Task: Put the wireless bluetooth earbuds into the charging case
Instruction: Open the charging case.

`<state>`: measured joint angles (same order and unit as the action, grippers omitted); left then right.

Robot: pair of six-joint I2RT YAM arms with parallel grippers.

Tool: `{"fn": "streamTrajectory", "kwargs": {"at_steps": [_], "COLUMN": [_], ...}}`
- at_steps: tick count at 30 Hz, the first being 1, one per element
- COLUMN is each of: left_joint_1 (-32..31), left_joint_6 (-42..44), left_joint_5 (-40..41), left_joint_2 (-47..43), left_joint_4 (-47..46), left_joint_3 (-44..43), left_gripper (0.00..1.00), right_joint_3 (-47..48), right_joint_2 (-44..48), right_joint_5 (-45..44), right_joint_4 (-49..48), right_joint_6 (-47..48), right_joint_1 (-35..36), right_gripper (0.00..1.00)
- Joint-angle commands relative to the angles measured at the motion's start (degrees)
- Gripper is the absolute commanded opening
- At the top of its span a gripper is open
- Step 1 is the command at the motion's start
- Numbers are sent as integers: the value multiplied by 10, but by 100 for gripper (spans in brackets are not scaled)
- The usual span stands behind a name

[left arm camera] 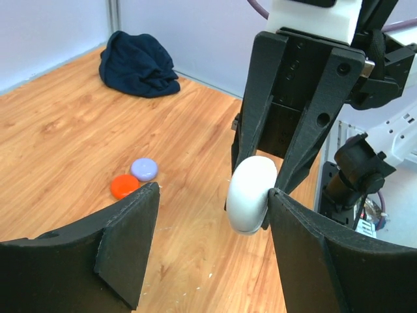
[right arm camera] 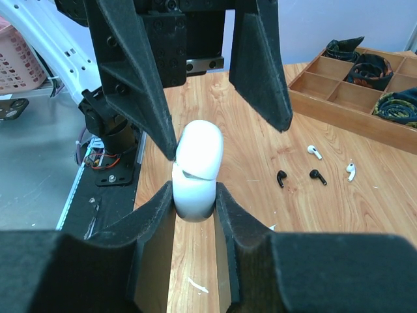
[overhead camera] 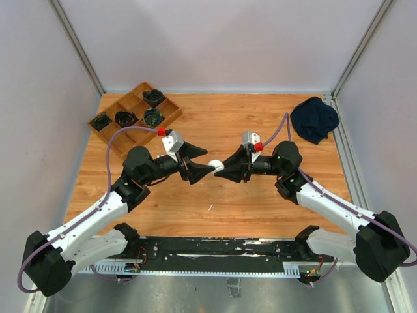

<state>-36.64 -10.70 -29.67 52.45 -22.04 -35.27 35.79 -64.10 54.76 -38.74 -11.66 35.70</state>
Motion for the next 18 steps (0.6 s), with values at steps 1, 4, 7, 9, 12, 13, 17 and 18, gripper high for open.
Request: {"fn": "streamTrajectory", "kwargs": {"at_steps": [1, 4, 7, 9, 12, 13, 17, 18], "left_joint_1": [-1, -1, -1, -1, -1, -1, -1, -1], "left_joint_6": [-3, -3, -5, -5, -5, -5, -5, -5], "left_joint_5": [58, 65, 63, 60, 61, 62, 76, 81], "left_joint_2": [-11, -13, -13, -13, -14, -16, -19, -18], "left_joint_4": [9, 11, 12, 12, 15, 17, 23, 25], "left_joint_3": [-27, -32, -35, -35, -36, -35, -32, -32], "left_gripper": [72, 73, 73, 73, 74, 74, 75, 76], "right_joint_3": [-8, -9, -10, -10, -10, -10, -9, -9], "right_joint_2": [4, 4, 5, 5, 4, 3, -1, -2], "right_joint_5": [16, 16, 15, 13, 5, 0, -8, -8], "right_joint_4": [-25, -24, -24, -24, -20, -17, -8, -9], "right_joint_6": [-3, -2, -2, -1, 0, 3, 7, 6], "right_joint_1": [-4, -5, -4, -4, -4, -4, -5, -4], "right_gripper": [15, 15, 15, 15, 15, 14, 15, 15]}}
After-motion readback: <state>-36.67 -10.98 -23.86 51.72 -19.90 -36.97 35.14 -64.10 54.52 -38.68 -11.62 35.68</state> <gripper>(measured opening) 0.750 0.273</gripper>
